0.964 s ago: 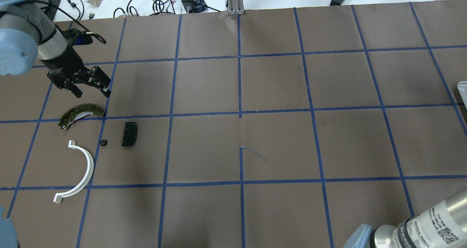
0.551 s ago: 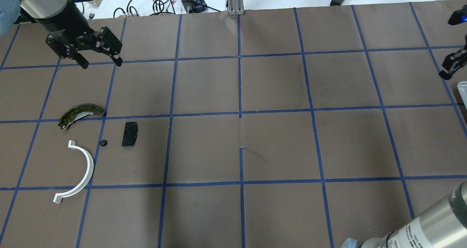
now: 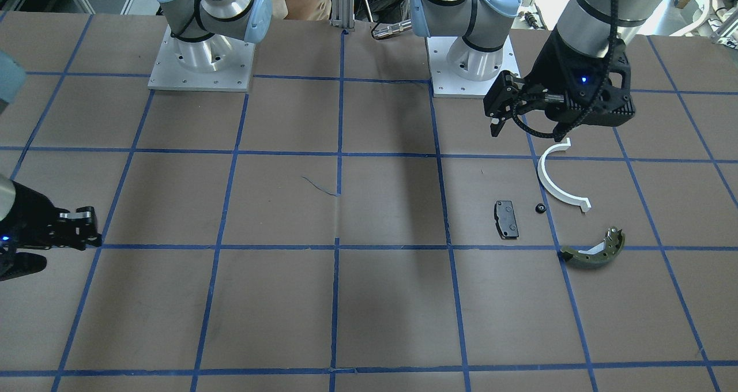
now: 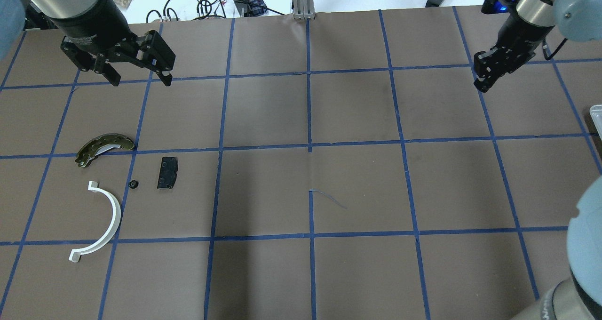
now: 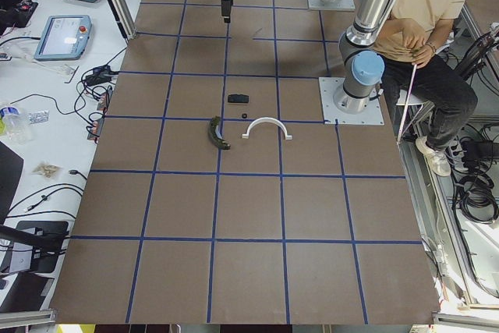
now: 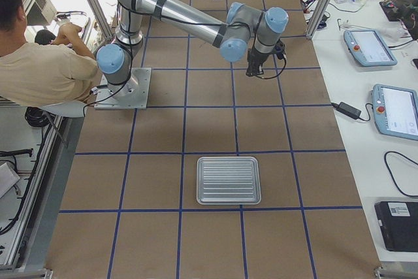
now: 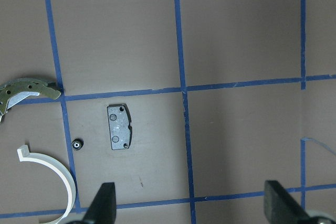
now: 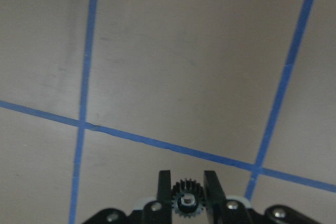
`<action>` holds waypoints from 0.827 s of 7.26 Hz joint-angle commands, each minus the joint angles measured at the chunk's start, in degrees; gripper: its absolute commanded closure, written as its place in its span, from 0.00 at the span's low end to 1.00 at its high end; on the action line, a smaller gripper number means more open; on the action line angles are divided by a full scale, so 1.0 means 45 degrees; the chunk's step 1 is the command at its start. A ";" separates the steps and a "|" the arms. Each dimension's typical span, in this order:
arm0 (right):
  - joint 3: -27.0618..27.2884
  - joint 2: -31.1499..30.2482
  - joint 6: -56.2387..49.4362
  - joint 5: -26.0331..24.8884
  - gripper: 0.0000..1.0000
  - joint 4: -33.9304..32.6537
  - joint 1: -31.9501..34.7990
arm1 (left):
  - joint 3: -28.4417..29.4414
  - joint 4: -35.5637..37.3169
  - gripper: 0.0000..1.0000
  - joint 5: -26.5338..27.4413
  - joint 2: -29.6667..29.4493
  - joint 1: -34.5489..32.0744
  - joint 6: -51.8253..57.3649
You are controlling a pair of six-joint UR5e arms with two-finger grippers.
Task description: Place bearing gear from tray to pile
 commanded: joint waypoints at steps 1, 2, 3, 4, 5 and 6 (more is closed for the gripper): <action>0.1026 -0.0532 0.2746 0.0521 1.00 -0.0956 0.1926 | -0.0844 0.0590 0.02 0.0132 0.0481 -0.0105 -0.0218; 0.1377 -0.0534 0.4577 0.0502 1.00 -0.1601 0.2999 | -0.1254 0.1368 0.00 -0.0313 0.0638 -0.0105 -0.0277; 0.1864 -0.0534 0.6161 0.0482 1.00 -0.2632 0.4112 | -0.1278 0.1453 0.00 -0.0357 0.0678 -0.0085 -0.0278; 0.2449 -0.0437 0.7569 0.0482 1.00 -0.3803 0.4993 | -0.1162 0.1415 0.00 -0.0260 0.0659 -0.0085 -0.0278; 0.3074 -0.0378 0.8724 0.0501 1.00 -0.5013 0.5698 | -0.1142 0.1318 0.00 -0.0221 0.0601 -0.0085 -0.0278; 0.3718 -0.0300 0.9896 0.0482 1.00 -0.6089 0.6575 | -0.1083 0.1298 0.00 -0.0220 0.0484 -0.0085 -0.0355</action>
